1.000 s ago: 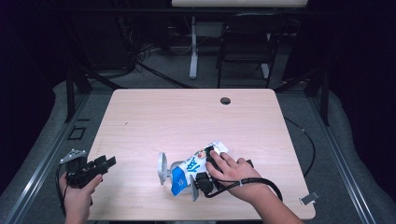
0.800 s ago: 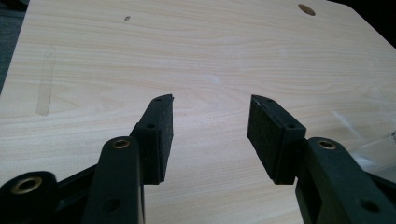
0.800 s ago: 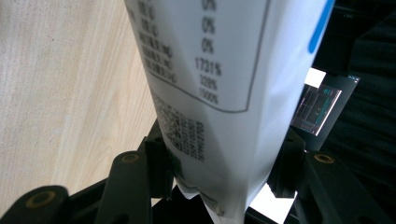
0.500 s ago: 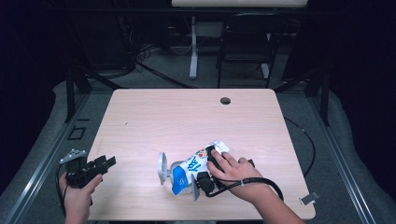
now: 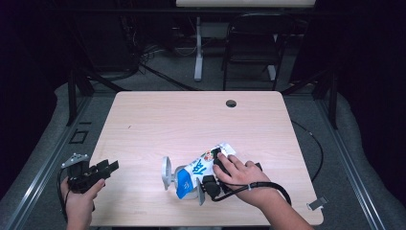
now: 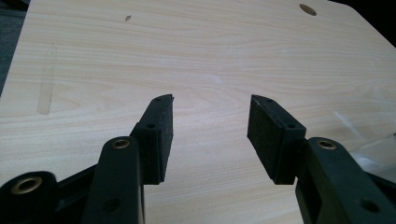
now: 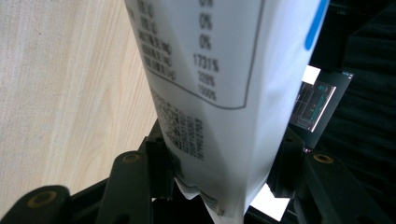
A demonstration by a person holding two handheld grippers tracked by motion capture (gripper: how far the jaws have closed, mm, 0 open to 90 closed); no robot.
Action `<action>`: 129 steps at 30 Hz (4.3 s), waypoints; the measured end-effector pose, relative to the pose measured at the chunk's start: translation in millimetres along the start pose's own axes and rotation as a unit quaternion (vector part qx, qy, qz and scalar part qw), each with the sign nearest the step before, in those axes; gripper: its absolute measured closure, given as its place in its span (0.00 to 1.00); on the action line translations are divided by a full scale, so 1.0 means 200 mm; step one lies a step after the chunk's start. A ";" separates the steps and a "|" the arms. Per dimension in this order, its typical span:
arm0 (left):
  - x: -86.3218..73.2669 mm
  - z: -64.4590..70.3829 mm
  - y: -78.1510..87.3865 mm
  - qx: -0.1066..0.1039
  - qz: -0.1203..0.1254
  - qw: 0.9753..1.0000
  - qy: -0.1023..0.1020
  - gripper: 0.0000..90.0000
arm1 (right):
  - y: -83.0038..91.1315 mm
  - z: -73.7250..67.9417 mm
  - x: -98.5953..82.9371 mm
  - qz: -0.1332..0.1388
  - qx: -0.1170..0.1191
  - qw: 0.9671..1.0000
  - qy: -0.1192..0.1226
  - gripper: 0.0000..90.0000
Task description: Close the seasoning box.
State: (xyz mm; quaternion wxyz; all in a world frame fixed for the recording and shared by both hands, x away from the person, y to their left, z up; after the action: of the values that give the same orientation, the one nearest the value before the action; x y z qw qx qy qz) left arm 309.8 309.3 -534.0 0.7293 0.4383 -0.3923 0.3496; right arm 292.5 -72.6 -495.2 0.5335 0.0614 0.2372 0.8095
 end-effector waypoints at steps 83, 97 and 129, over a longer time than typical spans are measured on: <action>-0.01 -0.01 -0.01 0.002 -0.002 1.000 0.007 0.57 | 0.00 -0.02 0.02 0.003 -0.003 1.000 0.028 0.72; -0.01 -0.01 -0.01 0.005 0.000 1.000 0.007 0.57 | 0.01 -0.01 0.03 0.003 -0.004 0.999 0.032 0.74; -0.01 -0.02 -0.01 0.007 -0.002 1.000 0.007 0.57 | 0.02 0.00 0.04 0.004 -0.009 1.000 0.030 0.81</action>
State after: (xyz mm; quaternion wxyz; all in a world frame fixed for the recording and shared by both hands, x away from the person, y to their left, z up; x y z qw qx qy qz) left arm 311.8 312.1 -537.9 0.7297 0.4413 -0.3841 0.3539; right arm 286.0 -67.3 -494.5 0.5237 0.0333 0.2459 0.8150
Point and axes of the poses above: each handheld gripper's, and its own axes: y roughly backward along the jaws, x roughly out of its top, z roughly to its right, the point moved 3 cm from there along -y, roughly forward along the jaws, and after that the axes turned 14 degrees about z, right-handed, at the moved point
